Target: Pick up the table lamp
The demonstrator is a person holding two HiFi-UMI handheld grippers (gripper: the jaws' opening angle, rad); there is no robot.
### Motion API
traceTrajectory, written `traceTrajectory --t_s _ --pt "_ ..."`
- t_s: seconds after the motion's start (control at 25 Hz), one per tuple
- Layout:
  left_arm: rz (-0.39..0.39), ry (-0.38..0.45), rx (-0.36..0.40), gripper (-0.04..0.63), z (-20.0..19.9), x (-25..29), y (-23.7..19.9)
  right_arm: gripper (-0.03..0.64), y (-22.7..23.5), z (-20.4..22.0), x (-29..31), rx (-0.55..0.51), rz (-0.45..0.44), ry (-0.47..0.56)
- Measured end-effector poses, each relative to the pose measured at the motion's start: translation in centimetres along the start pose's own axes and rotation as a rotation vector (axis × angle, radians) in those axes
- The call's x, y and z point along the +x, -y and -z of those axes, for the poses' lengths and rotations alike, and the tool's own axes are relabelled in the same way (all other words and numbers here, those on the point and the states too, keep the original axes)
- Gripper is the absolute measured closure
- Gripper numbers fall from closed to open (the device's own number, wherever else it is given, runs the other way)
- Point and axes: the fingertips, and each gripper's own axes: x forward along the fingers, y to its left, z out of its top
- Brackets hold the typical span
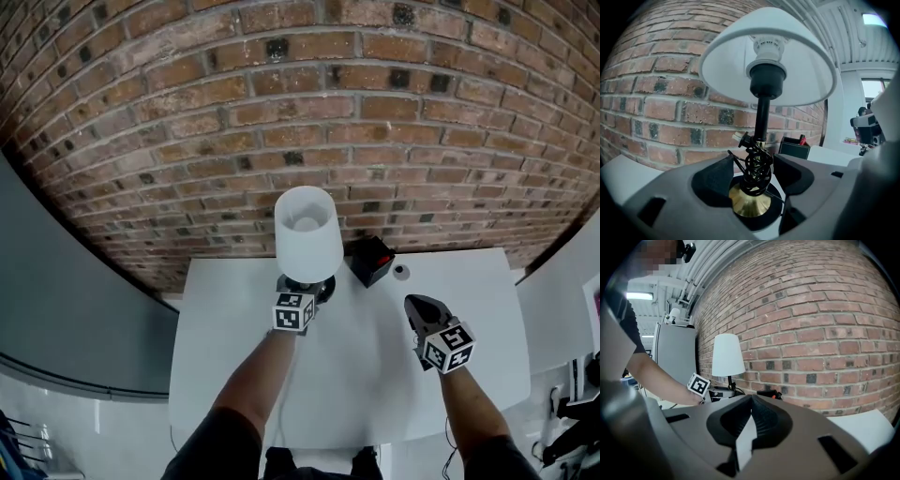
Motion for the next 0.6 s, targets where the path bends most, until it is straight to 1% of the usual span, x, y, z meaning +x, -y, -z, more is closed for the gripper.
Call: traceTrajectory --t_s 0.16,0.32,0.36,0.4,0.44,0.6 --pt "-0.004 0.028 -0.008 0.331 -0.1 1.6 -0.3 0.623 0.6 0.9 0.3 0.005 -0.006 -0.009" --pt "0.011 0.055 0.000 0.331 -0.4 2.9 -0.1 0.623 0.4 1.4 0.6 0.009 -0.019 -0.017" --pt "0.018 0.059 0.006 0.340 -0.6 3.3 0.1 0.623 0.3 1.5 0.7 0.009 -0.022 -0.018" --pt "0.025 0.058 0.012 0.399 -0.7 3.7 0.5 0.623 0.3 1.6 0.7 0.009 -0.024 -0.020" --pt "0.031 0.049 0.016 0.438 -0.8 4.0 0.7 0.623 0.2 1.7 0.8 0.010 -0.026 -0.020" --pt "0.066 -0.021 0.034 0.454 -1.1 4.5 1.7 0.623 -0.3 1.6 0.8 0.003 -0.036 -0.022"
